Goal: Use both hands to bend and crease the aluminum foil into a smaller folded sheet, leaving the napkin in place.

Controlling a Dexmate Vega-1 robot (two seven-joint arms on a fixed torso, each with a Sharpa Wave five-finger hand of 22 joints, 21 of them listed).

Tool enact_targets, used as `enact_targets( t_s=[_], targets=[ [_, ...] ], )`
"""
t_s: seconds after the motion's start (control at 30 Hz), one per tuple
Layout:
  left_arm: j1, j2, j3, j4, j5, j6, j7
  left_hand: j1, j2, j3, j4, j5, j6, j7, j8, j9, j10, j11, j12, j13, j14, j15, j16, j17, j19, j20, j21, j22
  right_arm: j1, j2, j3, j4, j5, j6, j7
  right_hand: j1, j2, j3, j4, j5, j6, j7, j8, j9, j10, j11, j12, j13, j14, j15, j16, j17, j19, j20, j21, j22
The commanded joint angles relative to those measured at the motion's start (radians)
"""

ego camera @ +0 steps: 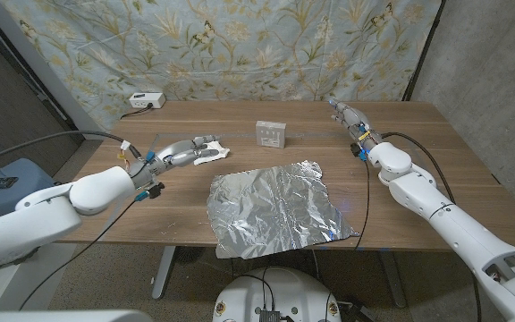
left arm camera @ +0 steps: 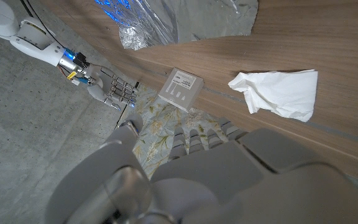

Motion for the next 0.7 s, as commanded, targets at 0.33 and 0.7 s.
enact_targets(
  t_s=[0.33, 0.7],
  targets=[
    [0.088, 0.196, -0.013, -0.031, 0.053, -0.042, 0.109, -0.024, 0.010, -0.022, 0.008, 0.009, 0.028, -0.011, 0.007, 0.004, 0.026, -0.009, 0.015, 0.003, 0.051, -0.015, 0.023, 0.008, 0.022, -0.005, -0.003, 0.004, -0.015, -0.109, -0.035, -0.177, -0.118, -0.162, -0.090, 0.010, -0.006, 0.002, -0.017, -0.003, -0.004, 0.011, 0.003, 0.001, -0.002, 0.007, 0.004, 0.001, -0.014, -0.011, -0.001, -0.003, -0.012, -0.028, -0.003, 0.004],
    [0.075, 0.234, 0.012, -0.038, 0.088, -0.046, 0.093, -0.039, 0.019, -0.025, 0.019, 0.011, 0.036, -0.015, 0.006, 0.004, 0.027, -0.009, 0.014, 0.004, 0.049, -0.016, 0.019, 0.011, 0.027, -0.006, -0.006, 0.005, -0.037, -0.208, -0.050, -0.348, -0.199, -0.339, -0.138, -0.001, -0.046, -0.019, -0.029, -0.006, -0.008, 0.024, 0.004, 0.000, -0.006, 0.030, 0.006, 0.001, -0.018, 0.005, 0.000, -0.003, -0.017, -0.009, -0.003, 0.004]
  ],
)
